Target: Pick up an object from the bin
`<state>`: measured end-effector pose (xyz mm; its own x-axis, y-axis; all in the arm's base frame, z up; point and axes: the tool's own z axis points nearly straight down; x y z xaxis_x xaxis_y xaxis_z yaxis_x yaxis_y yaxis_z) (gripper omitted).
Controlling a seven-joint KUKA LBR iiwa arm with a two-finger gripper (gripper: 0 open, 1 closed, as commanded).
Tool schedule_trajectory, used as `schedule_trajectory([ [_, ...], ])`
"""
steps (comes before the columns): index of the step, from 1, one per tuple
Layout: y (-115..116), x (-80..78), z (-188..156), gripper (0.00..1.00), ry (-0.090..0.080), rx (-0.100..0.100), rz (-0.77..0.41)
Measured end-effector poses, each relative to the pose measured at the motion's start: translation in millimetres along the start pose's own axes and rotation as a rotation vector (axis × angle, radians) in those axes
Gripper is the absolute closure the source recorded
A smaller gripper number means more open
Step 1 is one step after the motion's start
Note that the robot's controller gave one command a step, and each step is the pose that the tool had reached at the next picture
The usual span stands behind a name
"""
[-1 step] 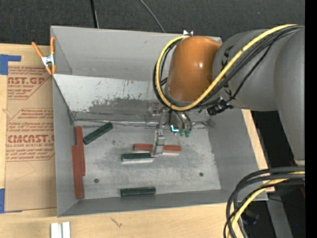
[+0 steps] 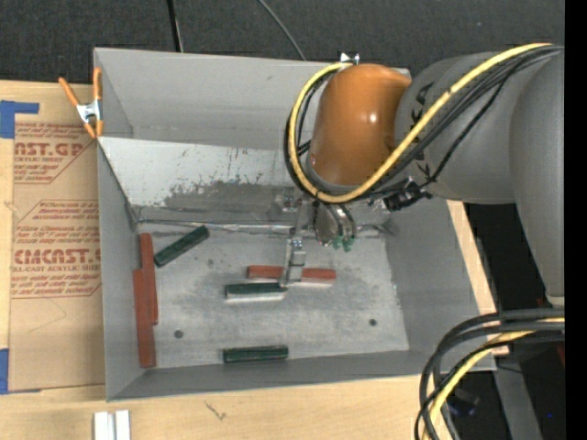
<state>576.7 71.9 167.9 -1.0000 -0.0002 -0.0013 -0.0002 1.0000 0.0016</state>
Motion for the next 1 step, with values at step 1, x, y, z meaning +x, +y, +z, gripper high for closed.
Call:
schedule_trajectory([
  [1,-52.6,-1.5,67.2,0.0,-0.004,0.001,-0.105],
])
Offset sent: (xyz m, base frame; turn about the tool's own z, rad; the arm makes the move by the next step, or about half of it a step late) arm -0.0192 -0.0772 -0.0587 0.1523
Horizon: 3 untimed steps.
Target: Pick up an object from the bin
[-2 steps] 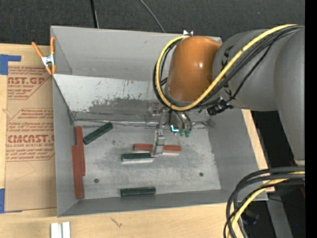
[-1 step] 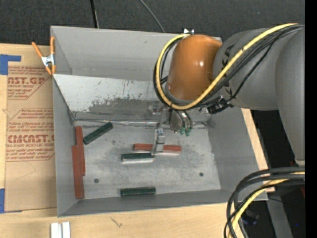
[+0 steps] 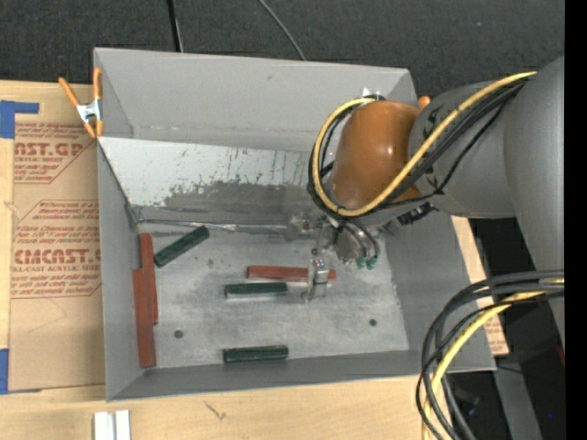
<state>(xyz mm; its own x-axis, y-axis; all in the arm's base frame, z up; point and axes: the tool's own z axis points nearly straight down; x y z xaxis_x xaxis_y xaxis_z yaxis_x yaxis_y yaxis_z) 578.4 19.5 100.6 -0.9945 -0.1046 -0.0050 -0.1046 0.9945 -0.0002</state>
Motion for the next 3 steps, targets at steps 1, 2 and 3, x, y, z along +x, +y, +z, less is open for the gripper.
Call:
schedule_trajectory([
  [1,-17.0,16.8,7.4,0.0,0.008,-0.001,0.173],
  [2,-11.1,21.2,-9.3,0.0,0.004,0.0,0.115],
  [3,-3.1,26.5,19.3,0.0,0.004,-0.001,0.227],
])
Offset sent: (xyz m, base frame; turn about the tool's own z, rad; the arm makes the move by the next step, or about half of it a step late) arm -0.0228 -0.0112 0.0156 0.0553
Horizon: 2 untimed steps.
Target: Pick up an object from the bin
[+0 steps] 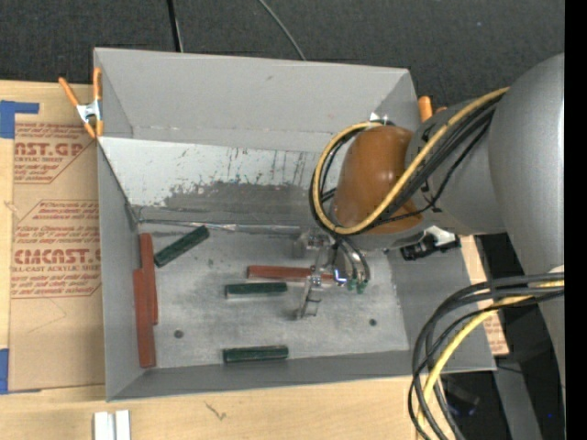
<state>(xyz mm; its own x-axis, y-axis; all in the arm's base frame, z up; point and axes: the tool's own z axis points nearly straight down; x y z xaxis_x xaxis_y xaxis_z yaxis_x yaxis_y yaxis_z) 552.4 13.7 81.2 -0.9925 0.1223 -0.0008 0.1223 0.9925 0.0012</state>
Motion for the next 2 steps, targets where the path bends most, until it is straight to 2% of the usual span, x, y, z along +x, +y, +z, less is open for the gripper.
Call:
schedule_trajectory([
  [1,2.7,2.9,11.1,1.0,0.0,0.001,-0.077],
  [2,2.7,2.9,11.1,1.0,0.0,0.001,-0.077],
])
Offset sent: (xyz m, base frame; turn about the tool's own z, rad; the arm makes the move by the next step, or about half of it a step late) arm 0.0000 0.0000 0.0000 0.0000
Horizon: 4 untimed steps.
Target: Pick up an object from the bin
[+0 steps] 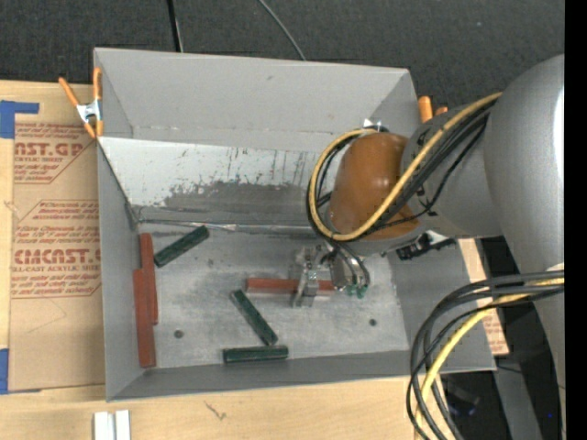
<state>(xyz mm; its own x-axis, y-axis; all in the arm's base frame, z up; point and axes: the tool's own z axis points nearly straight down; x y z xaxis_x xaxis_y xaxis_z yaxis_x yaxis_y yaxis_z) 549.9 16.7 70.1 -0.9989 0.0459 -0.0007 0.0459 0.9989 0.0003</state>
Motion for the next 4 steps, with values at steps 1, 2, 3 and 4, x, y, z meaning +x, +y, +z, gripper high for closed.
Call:
schedule_trajectory([
  [1,0.1,1.1,-5.1,1.0,0.003,0.0,0.0],
  [2,0.3,0.4,-12.2,1.0,0.001,0.0,0.0],
  [3,0.4,0.0,-16.7,1.0,0.0,0.0,0.0],
  [4,0.4,0.1,-20.4,1.0,0.0,0.0,0.0],
])
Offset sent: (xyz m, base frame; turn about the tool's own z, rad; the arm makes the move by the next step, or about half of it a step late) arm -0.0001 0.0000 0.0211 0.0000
